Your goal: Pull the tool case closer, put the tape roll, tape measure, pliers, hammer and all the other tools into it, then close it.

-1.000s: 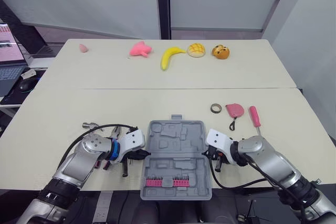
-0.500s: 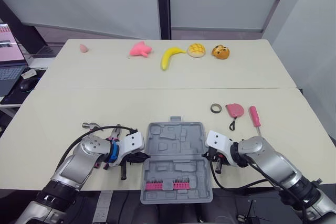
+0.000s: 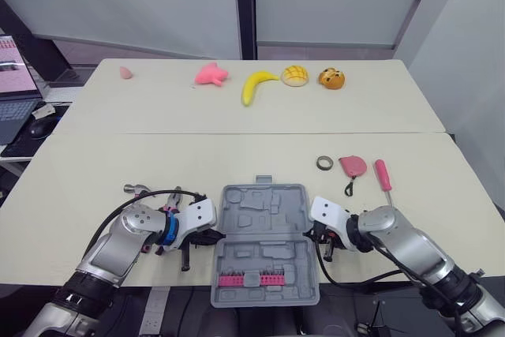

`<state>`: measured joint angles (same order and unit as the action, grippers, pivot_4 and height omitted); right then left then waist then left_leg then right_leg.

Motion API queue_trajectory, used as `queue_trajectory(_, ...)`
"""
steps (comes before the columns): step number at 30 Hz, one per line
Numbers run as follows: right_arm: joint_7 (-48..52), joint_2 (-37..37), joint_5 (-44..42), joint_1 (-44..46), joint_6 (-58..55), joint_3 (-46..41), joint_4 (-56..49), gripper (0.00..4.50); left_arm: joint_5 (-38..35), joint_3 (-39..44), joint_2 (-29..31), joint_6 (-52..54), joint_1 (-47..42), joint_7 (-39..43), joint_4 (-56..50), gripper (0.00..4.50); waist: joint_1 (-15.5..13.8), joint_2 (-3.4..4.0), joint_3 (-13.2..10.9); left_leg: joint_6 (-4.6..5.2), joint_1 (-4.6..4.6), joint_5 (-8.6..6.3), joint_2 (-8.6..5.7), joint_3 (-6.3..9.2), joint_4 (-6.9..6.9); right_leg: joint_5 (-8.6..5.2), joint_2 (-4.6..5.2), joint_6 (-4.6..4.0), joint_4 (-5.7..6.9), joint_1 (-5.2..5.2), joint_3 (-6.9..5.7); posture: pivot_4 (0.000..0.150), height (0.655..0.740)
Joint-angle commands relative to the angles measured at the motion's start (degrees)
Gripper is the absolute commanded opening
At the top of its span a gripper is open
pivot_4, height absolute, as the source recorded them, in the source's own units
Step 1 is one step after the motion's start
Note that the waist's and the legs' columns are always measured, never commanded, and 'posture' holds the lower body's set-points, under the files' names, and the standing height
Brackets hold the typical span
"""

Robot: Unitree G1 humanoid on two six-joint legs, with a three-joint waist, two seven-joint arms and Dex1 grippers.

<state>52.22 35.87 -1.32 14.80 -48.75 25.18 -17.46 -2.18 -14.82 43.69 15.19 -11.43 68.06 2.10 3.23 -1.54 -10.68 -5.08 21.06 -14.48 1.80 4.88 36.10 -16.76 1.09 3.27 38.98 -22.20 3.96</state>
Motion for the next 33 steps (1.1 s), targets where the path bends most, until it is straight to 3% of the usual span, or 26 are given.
queue_trajectory(1, -0.48, 2.39, -1.62, -2.48, -1.08, -3.12, -1.98, 0.02, -0.04, 1.52, 2.01, -1.83, 0.53, 0.10, 1.17, 0.00, -0.04, 0.00, 0.00, 0.00, 0.01, 0.00, 0.00, 0.00, 0.00, 0.00, 0.00, 0.00, -0.01, 0.00, 0.00, 0.150, 0.7255)
queue_trajectory(6, -2.48, 5.68, -2.96, -6.43, 3.68, -10.46, -5.39, 0.02, -5.90, 8.41, 4.68, -4.81, 2.05, 1.57, 0.51, 0.00, -0.03, 0.00, -0.04, 0.00, 0.08, 0.00, 0.00, 0.00, 0.00, 0.00, 0.00, 0.00, -0.01, -0.07, 0.01, 0.150, 0.7255)
queue_trajectory(14, -6.72, 6.40, -7.86, -16.86, 17.42, -33.68, -9.69, 0.02, -16.08, 32.82, 8.28, -9.40, 7.28, -1.93, 9.83, 0.00, 0.02, 0.01, -0.08, 0.00, 0.10, 0.00, 0.03, -0.04, -0.01, -0.05, 0.02, 0.06, -0.03, -0.09, 0.01, 0.150, 0.7255)
queue_trajectory(16, -6.23, 6.68, -10.43, -18.84, 17.83, -39.62, -9.69, 0.00, -17.07, 37.39, 10.06, -10.74, 9.38, -1.04, 14.86, 0.58, 0.09, 0.00, -0.08, 0.00, 0.09, 0.00, 0.03, -0.06, -0.03, -0.05, 0.02, 0.06, -0.04, -0.09, 0.03, 0.150, 0.7255)
queue_trajectory(21, -3.29, 8.13, -13.93, -23.89, 20.94, -49.03, -7.64, 1.00, -19.16, 45.11, 11.62, -10.85, 16.11, 0.00, 21.53, 2.13, -0.01, 0.00, -0.08, 0.00, 0.06, -0.01, 0.03, -0.10, -0.04, -0.07, 0.05, 0.02, -0.06, -0.07, 0.04, 0.150, 0.7255)
queue_trajectory(28, 0.62, 9.75, -16.26, -29.47, 23.74, -52.59, -4.88, 2.41, -21.07, 47.39, 10.41, -8.59, 22.95, 0.25, 19.30, 4.28, -0.36, -0.04, -0.08, 0.00, -0.01, 0.00, 0.06, -0.10, -0.04, -0.11, 0.05, -0.04, -0.04, -0.03, 0.04, 0.150, 0.7255)
queue_trajectory(29, 0.81, 9.70, -16.52, -29.86, 24.08, -52.63, -4.60, 2.58, -21.26, 47.22, 10.19, -8.25, 23.10, -0.10, 18.68, 4.49, -0.41, -0.05, -0.07, 0.00, -0.02, 0.00, 0.06, -0.10, -0.04, -0.13, 0.05, -0.08, -0.03, -0.02, 0.04, 0.150, 0.7255)
queue_trajectory(33, 1.68, 9.62, -16.41, -31.75, 26.35, -52.85, -2.60, 3.60, -21.49, 47.32, 9.69, -7.32, 24.34, -0.90, 16.96, 4.50, -0.37, -0.06, -0.06, 0.00, -0.05, 0.00, 0.07, -0.18, -0.03, -0.22, 0.05, -0.24, -0.02, 0.00, 0.10, 0.150, 0.7255)
